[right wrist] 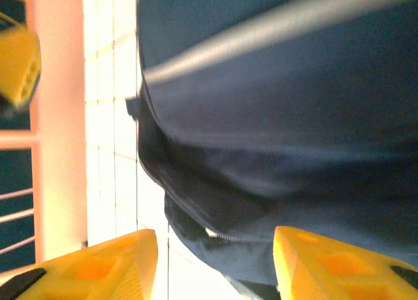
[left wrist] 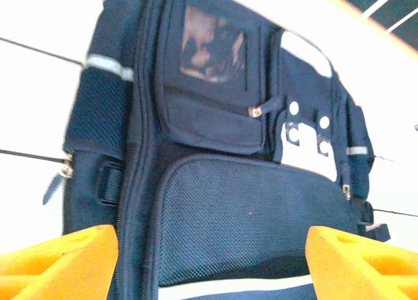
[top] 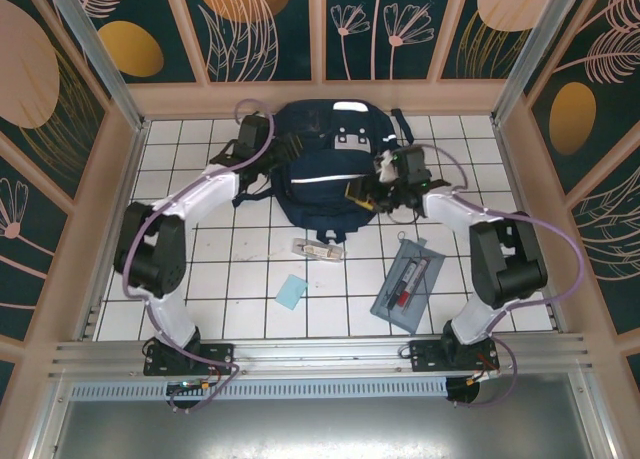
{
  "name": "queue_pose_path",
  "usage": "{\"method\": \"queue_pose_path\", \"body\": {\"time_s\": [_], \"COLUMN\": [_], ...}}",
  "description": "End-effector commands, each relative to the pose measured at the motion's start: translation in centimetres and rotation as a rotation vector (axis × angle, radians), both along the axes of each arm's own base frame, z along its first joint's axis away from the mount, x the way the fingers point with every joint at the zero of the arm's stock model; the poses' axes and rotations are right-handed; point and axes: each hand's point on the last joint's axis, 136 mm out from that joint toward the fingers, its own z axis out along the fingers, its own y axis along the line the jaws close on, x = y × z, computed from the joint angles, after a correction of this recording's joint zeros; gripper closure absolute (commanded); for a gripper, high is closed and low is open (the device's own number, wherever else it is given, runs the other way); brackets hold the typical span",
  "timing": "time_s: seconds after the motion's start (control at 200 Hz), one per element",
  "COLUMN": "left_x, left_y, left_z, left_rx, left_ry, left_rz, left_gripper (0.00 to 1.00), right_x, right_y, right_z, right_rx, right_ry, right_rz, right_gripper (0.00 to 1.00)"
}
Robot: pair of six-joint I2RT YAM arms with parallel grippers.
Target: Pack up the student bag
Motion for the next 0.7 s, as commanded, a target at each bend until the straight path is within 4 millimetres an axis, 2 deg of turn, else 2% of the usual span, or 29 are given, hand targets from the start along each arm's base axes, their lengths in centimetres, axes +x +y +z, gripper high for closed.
{"method": "queue_pose_path", "body": {"time_s": [0.0, 0.1, 0.185, 0.205, 0.325, 0.4, 0.425, 0.445, 0.495, 0.55, 0.661, 0.671, 0.696], "left_x": [-1.9, -3.1, -4.2, -4.6, -6.3, -7.5, -7.4, -8.0, -8.4, -8.5, -8.1, -8.1, -7.9], "left_y": [0.7, -0.4, -1.2, -1.2, -1.4, -1.6, -1.9, -1.8, -2.1, -2.6, -3.5, -3.5, -3.4], "left_z": [-0.7, -2.1, -3.7, -3.0, -5.1, -6.4, -6.2, -7.1, -7.5, -7.8, -7.6, -8.5, -9.0], "left_rx": [0.037, -0.053, -0.135, -0.157, -0.238, -0.279, -0.293, -0.293, -0.306, -0.322, -0.352, -0.344, -0.337], "left_ry": [0.023, 0.074, 0.126, 0.117, 0.179, 0.212, 0.209, 0.229, 0.237, 0.244, 0.237, 0.255, 0.26], "left_rz": [-0.027, -0.057, -0.071, -0.07, -0.052, -0.052, -0.056, -0.055, -0.06, -0.067, -0.08, -0.074, -0.065], "left_gripper": [0.24, 0.24, 0.22, 0.22, 0.22, 0.21, 0.21, 0.21, 0.21, 0.21, 0.21, 0.21, 0.21], "right_x": [2.9, 5.2, 6.7, 7.0, 8.8, 9.9, 10.2, 10.5, 11.0, 11.1, 10.4, 10.3, 10.1], "right_y": [-5.6, -8.5, -9.1, -9.1, -7.9, -7.1, -7.1, -7.1, -7.3, -7.5, -6.4, -6.2, -5.7], "right_z": [1.6, 0.5, -1.1, -1.6, -3.7, -3.9, -4.1, -4.2, -4.4, -5.0, -6.5, -6.7, -7.1], "right_rx": [-0.108, -0.197, -0.235, -0.234, -0.17, -0.138, -0.139, -0.141, -0.155, -0.163, -0.156, -0.156, -0.154], "right_ry": [-0.054, -0.068, -0.073, -0.07, -0.037, -0.043, -0.042, -0.039, -0.034, -0.019, 0.015, 0.019, 0.027], "right_rz": [-0.149, -0.258, -0.285, -0.288, -0.269, -0.254, -0.255, -0.26, -0.273, -0.288, -0.271, -0.268, -0.257], "right_gripper": [0.47, 0.46, 0.44, 0.44, 0.45, 0.5, 0.53, 0.54, 0.58, 0.63, 0.68, 0.68, 0.68]}}
